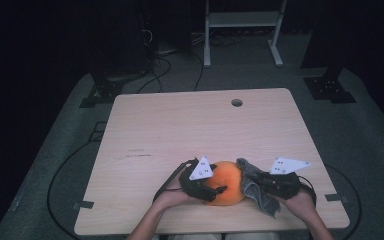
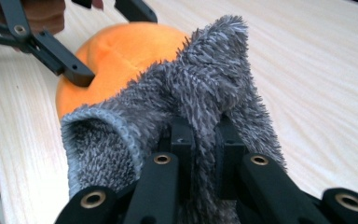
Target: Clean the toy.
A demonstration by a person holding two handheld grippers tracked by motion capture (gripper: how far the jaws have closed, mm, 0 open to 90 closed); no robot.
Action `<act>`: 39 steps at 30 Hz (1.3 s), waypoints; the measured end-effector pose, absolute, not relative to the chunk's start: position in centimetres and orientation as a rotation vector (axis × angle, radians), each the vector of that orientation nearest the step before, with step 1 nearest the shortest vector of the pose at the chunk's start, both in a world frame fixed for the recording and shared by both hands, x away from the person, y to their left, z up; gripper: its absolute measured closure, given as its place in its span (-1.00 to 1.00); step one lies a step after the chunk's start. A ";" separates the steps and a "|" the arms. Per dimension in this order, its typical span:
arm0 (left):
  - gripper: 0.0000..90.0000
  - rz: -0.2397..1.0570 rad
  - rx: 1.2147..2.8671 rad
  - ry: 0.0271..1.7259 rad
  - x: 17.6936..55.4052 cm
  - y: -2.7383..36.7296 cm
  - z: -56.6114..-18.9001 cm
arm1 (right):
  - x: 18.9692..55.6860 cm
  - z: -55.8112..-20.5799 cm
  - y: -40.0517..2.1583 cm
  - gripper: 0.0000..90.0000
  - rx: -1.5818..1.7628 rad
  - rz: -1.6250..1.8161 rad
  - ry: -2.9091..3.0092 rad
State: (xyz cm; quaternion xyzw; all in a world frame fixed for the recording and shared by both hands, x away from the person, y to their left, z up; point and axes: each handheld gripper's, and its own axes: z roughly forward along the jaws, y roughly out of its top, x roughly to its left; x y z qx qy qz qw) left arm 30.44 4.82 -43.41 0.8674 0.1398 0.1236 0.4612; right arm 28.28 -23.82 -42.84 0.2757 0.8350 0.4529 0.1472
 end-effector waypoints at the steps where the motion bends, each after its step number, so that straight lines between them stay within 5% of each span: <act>1: -0.44 0.301 2.132 0.343 30.5 4.9 -43.4 | 28.2 -42.6 -23.7 0.79 0.780 1.319 2.395; 9: -0.80 0.250 2.079 0.483 31.3 4.5 -43.6 | 27.9 -43.0 -23.2 0.79 0.709 1.313 2.449; 12: -0.65 0.229 2.081 0.476 31.3 4.3 -44.0 | 28.1 -42.6 -23.8 0.79 0.744 1.306 2.408; 16: -0.16 0.347 2.047 0.375 30.0 3.8 -43.5 | 28.8 -42.5 -24.1 0.79 0.799 1.350 2.394; 20: -0.07 0.507 2.001 0.311 29.3 3.3 -43.1 | 28.4 -41.8 -24.2 0.79 0.798 1.374 2.338; 23: -0.24 0.445 2.025 0.312 29.5 3.4 -43.6 | 28.4 -41.5 -23.9 0.79 0.776 1.398 2.335; 25: -0.62 0.348 2.011 0.356 30.0 3.9 -42.9 | 28.4 -42.6 -22.5 0.80 0.733 1.348 2.401; 29: -0.74 0.326 2.020 0.430 30.9 4.4 -43.0 | 27.9 -42.5 -22.0 0.80 0.683 1.348 2.405; 33: -0.36 0.333 2.053 0.414 30.6 4.4 -43.7 | 28.1 -43.2 -23.1 0.80 0.732 1.285 2.418; 39: -0.29 0.351 2.063 0.420 30.6 4.7 -43.8 | 28.0 -42.7 -23.8 0.80 0.772 1.328 2.387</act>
